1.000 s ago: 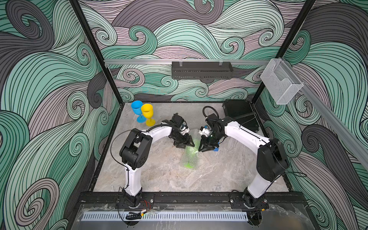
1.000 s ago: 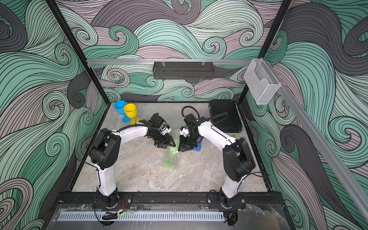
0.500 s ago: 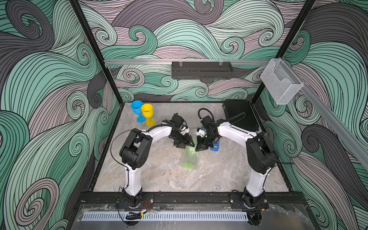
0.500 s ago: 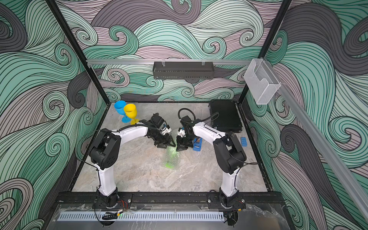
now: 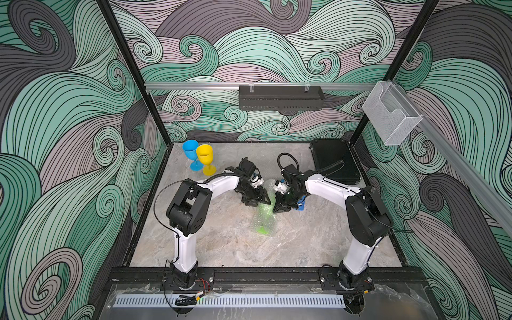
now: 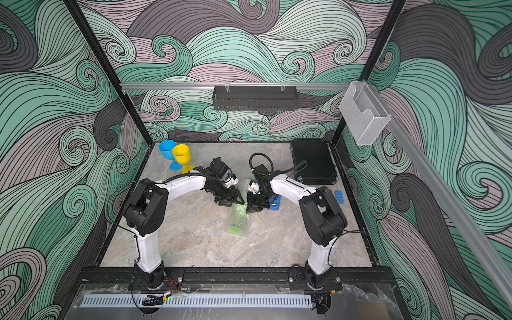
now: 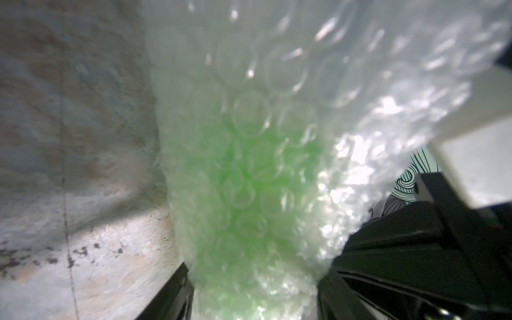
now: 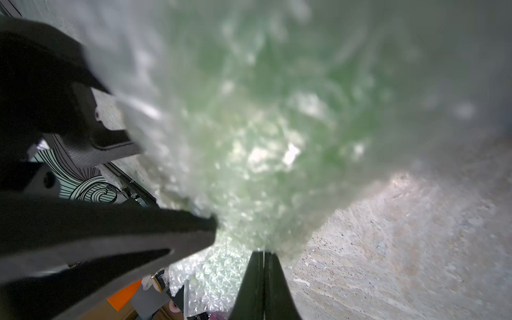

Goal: Wrap wine glasses in bubble wrap
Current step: Stick the tape on the bubble wrap.

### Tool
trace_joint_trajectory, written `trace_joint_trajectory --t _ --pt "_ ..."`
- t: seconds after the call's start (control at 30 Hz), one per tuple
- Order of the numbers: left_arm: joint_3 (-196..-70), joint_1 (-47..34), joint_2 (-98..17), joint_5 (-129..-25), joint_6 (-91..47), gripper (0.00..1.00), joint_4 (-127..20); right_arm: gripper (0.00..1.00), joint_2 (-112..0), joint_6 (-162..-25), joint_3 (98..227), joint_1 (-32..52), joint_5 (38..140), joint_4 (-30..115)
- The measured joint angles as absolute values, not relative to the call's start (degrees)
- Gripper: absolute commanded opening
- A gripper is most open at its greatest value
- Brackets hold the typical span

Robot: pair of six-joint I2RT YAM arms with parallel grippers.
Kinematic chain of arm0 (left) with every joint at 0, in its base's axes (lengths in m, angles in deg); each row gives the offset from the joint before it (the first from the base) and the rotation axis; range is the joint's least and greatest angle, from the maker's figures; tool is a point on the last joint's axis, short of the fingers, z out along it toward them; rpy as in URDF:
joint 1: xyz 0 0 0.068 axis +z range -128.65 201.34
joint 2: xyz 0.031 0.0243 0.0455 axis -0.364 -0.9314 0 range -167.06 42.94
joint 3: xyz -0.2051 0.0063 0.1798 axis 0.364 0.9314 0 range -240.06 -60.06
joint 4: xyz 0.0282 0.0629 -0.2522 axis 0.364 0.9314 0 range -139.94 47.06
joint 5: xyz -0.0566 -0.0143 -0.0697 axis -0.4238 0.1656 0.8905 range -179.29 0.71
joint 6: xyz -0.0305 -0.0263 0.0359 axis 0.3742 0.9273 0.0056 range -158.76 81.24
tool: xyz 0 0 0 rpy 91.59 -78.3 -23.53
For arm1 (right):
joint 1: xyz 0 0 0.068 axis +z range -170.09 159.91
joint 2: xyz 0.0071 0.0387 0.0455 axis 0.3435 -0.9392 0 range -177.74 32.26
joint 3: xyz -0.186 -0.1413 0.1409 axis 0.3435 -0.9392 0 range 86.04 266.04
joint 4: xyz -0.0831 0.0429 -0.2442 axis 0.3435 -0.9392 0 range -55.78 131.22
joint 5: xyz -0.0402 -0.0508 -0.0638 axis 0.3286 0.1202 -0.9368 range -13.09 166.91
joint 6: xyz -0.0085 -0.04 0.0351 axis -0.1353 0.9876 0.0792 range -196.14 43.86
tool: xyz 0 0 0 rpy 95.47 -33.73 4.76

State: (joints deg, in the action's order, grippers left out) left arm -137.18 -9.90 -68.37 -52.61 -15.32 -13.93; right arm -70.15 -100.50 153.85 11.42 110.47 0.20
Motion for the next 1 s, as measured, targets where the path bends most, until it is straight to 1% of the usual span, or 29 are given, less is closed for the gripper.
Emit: trace_joint_trajectory --t 0.17,0.5,0.57,0.8,1.0 --pt "-137.18 -9.90 -68.37 -52.61 -15.30 0.64 -13.93 0.07 -69.53 -101.72 150.51 11.46 110.47 3.85" --pt "-137.18 -9.92 -68.37 -52.63 -15.25 0.64 -13.78 0.07 -71.59 -101.90 150.99 11.46 110.30 6.15" --pt "-137.18 -9.92 -68.37 -52.61 -15.25 0.64 -13.78 0.07 -70.76 -101.87 150.86 11.46 110.23 6.11" --pt "-137.18 -9.92 -68.37 -52.61 -15.25 0.64 -13.78 0.08 -62.82 -103.27 149.57 11.61 111.13 8.05" --pt "-137.18 -9.92 -68.37 -52.58 -15.25 0.64 -13.80 0.07 -66.32 -105.17 150.42 12.66 111.96 11.15"
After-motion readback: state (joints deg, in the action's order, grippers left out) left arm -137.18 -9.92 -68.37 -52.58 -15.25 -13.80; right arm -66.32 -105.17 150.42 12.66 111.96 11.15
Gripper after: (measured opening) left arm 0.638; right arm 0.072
